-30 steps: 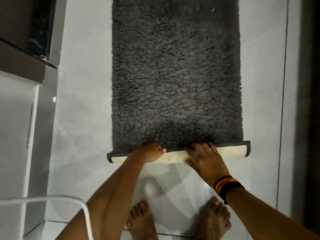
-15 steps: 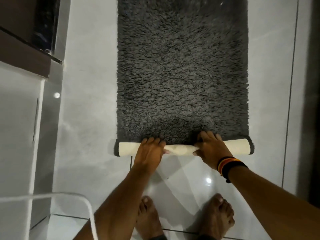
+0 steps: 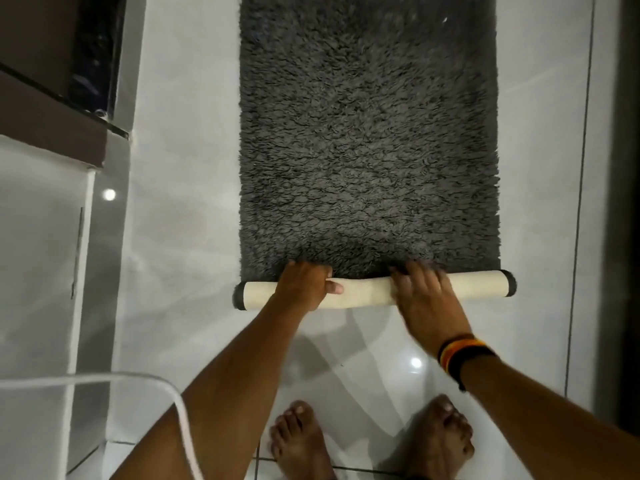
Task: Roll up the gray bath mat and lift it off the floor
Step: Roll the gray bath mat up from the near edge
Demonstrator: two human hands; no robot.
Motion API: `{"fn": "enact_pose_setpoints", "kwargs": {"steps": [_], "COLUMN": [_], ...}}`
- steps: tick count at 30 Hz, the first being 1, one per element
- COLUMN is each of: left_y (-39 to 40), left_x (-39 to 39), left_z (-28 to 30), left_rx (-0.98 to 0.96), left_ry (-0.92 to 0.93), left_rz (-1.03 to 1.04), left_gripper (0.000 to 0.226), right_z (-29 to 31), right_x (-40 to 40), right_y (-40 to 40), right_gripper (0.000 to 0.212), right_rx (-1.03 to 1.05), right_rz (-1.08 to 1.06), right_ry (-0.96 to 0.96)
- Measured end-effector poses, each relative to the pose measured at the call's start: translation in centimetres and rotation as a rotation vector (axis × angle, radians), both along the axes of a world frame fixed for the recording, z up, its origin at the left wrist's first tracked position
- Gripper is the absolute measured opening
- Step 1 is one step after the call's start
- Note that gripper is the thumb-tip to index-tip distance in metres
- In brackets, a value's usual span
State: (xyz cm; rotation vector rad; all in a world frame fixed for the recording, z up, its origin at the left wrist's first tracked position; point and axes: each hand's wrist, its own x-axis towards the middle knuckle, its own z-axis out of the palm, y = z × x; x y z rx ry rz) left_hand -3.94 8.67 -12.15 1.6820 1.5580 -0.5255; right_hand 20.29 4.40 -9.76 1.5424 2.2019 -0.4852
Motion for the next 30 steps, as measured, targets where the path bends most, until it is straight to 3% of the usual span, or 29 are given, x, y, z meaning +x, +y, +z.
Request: {"fn": "enact_pose_setpoints", "kwargs": {"steps": [3,7,10,14,17,19,22,24,26,28,30], "left_y": [-0.2,-3.7,-6.8,-6.9,-3.5,-0.1,5.2,7.2,7.9,7.0,4.8], "left_x": [0.9,2.1,3.6,4.2,3.8,3.3,3.0,2.8,2.7,3.4,4.4], "left_z": [0.8,2.5,2.5,1.9,1.4,1.1,0.8,0.9,1.5,2.1,2.8], "left_rx": [0.038,0.340,0.477,0.402,0.405,0.400,0.284,0.271,0.376,0.507,0.520], "left_ry": [0.140,0.256,0.067,-0.055,-0.063,-0.074,-0.026,0.014,-0.002,-0.102,-0.196], "left_rz": [-0.050,0.035,0.043,0.012,-0.002,0.030,-0.019,-0.044,-0.013,0.002,0.004], "left_gripper": [0.050,0.052,0.063,0.086,0.076,0.069,0.070,0.071,0.071,0.071,0.071], "right_z": [1.0,1.1,0.6,0.0,0.3,0.7,0.9,0.2,-0.5,-0.7,-0.5], "right_x": [-1.5,-2.8,-2.7,-1.3,-0.8,-1.5,-2.1,-2.1,-2.3,-2.5,-2.9], "right_y": [-3.9,-1.3,3.4,8.3,7.2,4.4,2.0,3.2,6.2,9.9,13.4], "right_gripper": [0.067,0.054,0.050,0.044,0.045,0.060,0.073,0.075,0.075,0.074,0.074], "right_rx": [-0.013,-0.017,-0.043,-0.120,-0.006,0.051,-0.058,-0.084,-0.061,-0.037,-0.037], "right_rz": [0.066,0.052,0.074,0.105,-0.032,-0.093,-0.134,-0.157,-0.141,-0.151,-0.164], "right_ry": [-0.003,-0.064,0.012,0.102,0.103,0.138,0.143,0.127,0.126,0.141,0.142]}}
